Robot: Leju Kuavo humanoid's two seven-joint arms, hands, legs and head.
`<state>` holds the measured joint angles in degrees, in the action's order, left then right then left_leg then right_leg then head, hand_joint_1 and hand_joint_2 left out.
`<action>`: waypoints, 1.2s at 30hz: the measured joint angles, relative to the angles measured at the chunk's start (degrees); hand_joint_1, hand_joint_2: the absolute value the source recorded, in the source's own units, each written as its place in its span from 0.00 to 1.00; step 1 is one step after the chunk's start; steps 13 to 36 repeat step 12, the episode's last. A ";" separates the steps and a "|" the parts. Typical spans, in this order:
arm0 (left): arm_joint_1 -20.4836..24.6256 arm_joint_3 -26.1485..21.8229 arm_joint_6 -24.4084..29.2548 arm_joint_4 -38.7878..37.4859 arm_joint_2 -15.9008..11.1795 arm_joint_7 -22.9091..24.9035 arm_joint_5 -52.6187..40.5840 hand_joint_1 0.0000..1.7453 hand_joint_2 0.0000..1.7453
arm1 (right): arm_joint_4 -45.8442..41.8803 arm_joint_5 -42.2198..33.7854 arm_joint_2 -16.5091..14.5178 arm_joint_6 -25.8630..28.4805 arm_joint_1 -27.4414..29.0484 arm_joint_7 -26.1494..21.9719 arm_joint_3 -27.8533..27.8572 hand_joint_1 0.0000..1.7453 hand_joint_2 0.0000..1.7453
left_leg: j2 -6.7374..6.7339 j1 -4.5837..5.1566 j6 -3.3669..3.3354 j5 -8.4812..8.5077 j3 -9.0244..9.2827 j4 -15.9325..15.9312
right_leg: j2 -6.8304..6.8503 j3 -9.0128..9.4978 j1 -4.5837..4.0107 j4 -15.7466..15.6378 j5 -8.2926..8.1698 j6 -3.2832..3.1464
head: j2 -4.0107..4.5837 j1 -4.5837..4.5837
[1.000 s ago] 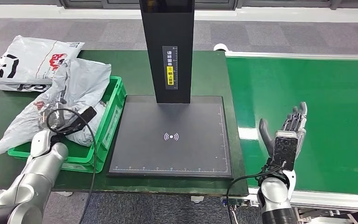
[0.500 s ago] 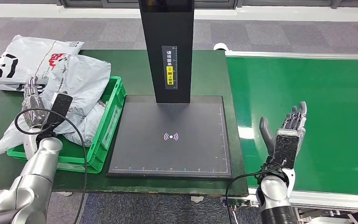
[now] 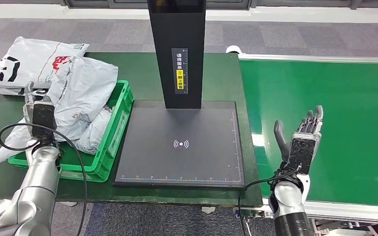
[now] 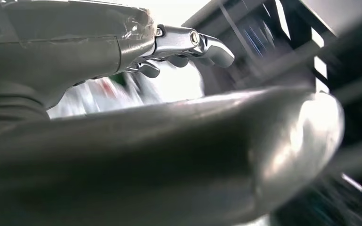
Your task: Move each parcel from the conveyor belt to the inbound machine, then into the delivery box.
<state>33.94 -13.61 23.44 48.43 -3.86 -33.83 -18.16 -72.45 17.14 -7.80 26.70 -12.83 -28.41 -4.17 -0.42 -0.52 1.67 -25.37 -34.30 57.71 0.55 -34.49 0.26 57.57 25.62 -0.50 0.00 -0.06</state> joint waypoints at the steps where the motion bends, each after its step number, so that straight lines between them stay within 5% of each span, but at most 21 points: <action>1: -0.42 0.84 -1.77 0.89 0.76 -1.49 1.85 0.00 1.00 | 0.50 0.04 0.00 0.53 -0.67 -0.26 -0.11 0.00 1.00 | 0.03 0.00 -0.01 0.01 0.00 0.00 | 0.03 0.01 0.02 0.00 0.00 0.00 | 0.00 0.00; 4: -1.41 4.84 -2.15 3.62 3.61 -4.75 6.05 0.00 1.00 | 3.30 0.04 -0.01 2.76 -3.72 -0.99 -1.19 0.00 1.00 | 0.12 0.03 -0.05 0.03 0.00 0.01 | 0.13 0.05 0.06 -0.01 -0.03 0.04 | 0.00 0.00; 8: -2.64 11.67 -2.15 6.60 7.95 -6.26 10.32 0.00 1.00 | 8.13 -1.44 -0.15 3.71 -7.63 -1.86 -2.97 0.00 0.00 | 0.16 0.07 -0.13 0.08 -0.02 0.05 | 0.17 0.06 0.08 -0.03 -0.08 0.12 | 0.00 0.01; 12: -3.12 18.53 -3.92 7.01 11.60 -6.41 12.37 0.00 1.00 | 11.10 -2.97 -0.36 4.72 -8.45 -3.83 -5.13 0.00 1.00 | 0.23 0.13 -0.13 0.07 -0.08 0.08 | 0.21 0.04 0.08 -0.03 -0.09 0.14 | 0.00 0.02; 36: -3.12 18.53 -3.92 7.01 11.60 -6.41 12.37 0.00 1.00 | 11.10 -2.97 -0.36 4.72 -8.45 -3.83 -5.13 0.00 1.00 | 0.23 0.13 -0.13 0.07 -0.08 0.08 | 0.21 0.04 0.08 -0.03 -0.09 0.14 | 0.00 0.02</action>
